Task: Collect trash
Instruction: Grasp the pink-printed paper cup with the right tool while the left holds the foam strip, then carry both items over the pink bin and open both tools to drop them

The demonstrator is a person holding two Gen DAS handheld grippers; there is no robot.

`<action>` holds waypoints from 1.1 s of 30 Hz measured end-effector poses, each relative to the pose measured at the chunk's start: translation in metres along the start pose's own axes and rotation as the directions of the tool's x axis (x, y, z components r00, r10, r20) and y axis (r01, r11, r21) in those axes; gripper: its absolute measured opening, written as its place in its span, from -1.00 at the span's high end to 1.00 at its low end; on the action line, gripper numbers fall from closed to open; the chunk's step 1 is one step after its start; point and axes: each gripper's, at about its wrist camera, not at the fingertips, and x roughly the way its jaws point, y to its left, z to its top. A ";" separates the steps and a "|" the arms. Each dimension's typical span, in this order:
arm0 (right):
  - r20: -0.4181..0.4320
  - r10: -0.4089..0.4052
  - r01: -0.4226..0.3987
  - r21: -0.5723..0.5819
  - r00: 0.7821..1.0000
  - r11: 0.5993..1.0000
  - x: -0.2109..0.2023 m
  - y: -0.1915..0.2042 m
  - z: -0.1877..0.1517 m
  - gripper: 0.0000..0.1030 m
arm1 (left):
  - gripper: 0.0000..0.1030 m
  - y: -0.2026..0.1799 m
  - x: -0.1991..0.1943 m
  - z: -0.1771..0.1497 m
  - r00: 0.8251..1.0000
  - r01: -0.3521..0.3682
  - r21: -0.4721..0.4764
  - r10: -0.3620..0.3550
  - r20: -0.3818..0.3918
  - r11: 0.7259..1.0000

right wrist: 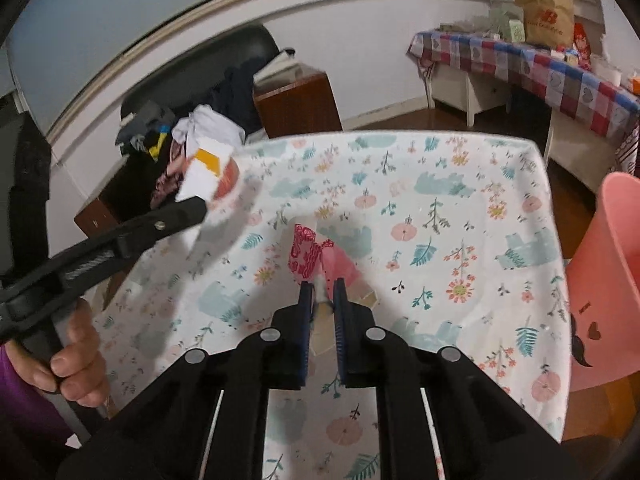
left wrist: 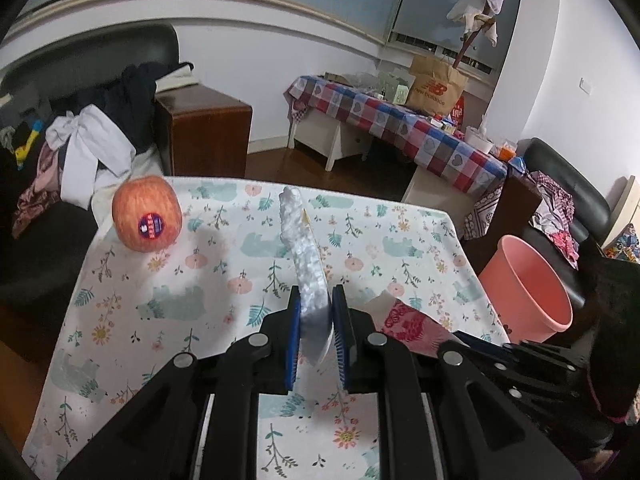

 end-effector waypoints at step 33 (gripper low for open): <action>0.297 -0.183 0.186 0.020 0.937 0.982 -0.108 -0.022 -0.008 0.79 | 0.72 -0.110 0.003 0.025 0.998 0.022 0.125 -0.030 0.057 0.992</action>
